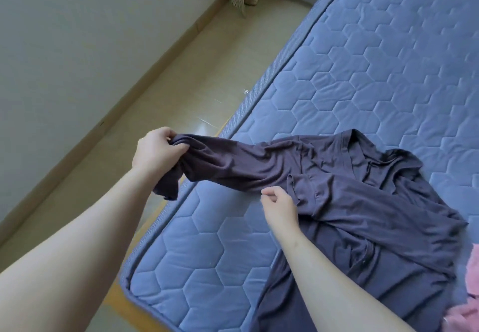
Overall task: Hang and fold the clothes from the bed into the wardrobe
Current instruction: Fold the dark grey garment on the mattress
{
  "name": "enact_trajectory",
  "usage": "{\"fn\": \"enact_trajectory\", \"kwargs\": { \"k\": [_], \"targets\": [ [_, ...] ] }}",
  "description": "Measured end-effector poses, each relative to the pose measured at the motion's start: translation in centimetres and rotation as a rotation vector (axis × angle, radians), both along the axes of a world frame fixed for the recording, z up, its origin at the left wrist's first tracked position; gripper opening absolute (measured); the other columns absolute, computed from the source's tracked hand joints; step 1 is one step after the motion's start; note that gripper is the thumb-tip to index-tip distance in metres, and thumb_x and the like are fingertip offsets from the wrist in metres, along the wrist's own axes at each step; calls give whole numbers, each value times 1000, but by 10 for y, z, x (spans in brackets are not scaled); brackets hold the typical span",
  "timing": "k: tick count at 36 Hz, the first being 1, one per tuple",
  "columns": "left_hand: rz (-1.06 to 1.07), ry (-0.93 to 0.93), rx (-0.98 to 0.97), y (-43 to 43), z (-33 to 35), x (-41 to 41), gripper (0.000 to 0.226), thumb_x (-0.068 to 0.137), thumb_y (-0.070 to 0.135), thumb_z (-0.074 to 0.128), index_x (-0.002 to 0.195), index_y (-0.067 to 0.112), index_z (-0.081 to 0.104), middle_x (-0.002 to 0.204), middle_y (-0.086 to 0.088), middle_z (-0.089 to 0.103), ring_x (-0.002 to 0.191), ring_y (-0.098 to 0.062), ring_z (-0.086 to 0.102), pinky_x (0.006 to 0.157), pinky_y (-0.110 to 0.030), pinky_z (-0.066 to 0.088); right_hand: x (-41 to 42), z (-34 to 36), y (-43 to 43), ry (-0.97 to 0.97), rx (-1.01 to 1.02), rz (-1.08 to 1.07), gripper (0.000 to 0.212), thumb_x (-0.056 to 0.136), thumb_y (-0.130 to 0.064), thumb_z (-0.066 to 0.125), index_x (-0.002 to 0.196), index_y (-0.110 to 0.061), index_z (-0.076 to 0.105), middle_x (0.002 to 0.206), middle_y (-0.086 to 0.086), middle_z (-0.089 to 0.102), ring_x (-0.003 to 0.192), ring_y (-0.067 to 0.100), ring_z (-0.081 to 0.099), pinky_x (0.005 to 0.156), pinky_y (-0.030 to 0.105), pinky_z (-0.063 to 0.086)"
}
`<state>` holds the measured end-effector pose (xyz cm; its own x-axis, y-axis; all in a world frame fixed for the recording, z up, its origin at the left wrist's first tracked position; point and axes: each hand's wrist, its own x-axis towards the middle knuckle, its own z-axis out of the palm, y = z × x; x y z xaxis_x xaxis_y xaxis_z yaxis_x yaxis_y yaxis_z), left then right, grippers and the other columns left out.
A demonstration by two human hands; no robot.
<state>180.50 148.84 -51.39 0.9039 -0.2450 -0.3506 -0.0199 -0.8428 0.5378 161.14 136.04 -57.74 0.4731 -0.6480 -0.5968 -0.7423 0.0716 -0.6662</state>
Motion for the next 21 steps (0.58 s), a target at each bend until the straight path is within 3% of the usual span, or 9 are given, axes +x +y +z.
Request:
{"fn": "enact_trajectory", "kwargs": {
  "k": [2, 4, 7, 12, 16, 19, 21],
  "targets": [
    [4, 118, -107, -1, 20, 8, 6, 80, 18, 62, 84, 14, 63, 72, -7, 67, 66, -21, 63, 61, -26, 48, 8, 10, 5, -69, 29, -33, 15, 90, -10, 50, 88, -24, 56, 80, -7, 58, 87, 24, 60, 74, 27, 43],
    [37, 328, -260, -1, 37, 14, 3, 82, 13, 66, 82, 11, 64, 71, -10, 66, 58, -19, 63, 61, -26, 52, 15, 22, 10, -116, 32, -22, 17, 89, -8, 50, 88, -25, 56, 78, -8, 58, 83, 22, 60, 69, 23, 42],
    [80, 522, -411, 0, 55, 22, 3, 83, 11, 67, 82, 12, 65, 81, -10, 67, 72, -22, 63, 74, -33, 54, 25, 43, 18, -180, 50, 2, 18, 89, -10, 50, 93, -27, 56, 79, -9, 59, 84, 21, 61, 71, 23, 43],
    [201, 715, -611, 8, 81, 32, 19, 88, 10, 59, 104, 21, 60, 92, -1, 64, 76, -14, 62, 57, -21, 55, 37, 71, 25, -243, 65, 36, 18, 88, -11, 50, 96, -26, 55, 81, -6, 60, 77, 15, 61, 67, 17, 43],
    [279, 704, -654, 20, 89, 41, 28, 90, 7, 55, 113, 23, 54, 94, -1, 61, 77, -13, 61, 69, -25, 52, 35, 80, 27, -269, 116, -16, 18, 89, -8, 50, 98, -22, 55, 78, -2, 58, 62, 6, 55, 57, 10, 40],
    [293, 677, -607, 15, 91, 34, 20, 90, 9, 55, 104, 24, 58, 97, -3, 59, 79, -16, 58, 75, -30, 49, 28, 78, 31, -273, 118, -65, 22, 87, -8, 53, 106, -19, 56, 84, -1, 59, 68, 11, 55, 67, 19, 43],
    [304, 755, -631, 2, 92, 21, 17, 92, 8, 53, 91, 23, 59, 94, -5, 57, 77, -17, 56, 74, -29, 46, 23, 76, 34, -310, 95, -63, 41, 83, -7, 58, 121, -21, 51, 99, 0, 58, 76, 14, 54, 76, 23, 43]
  ]
}}
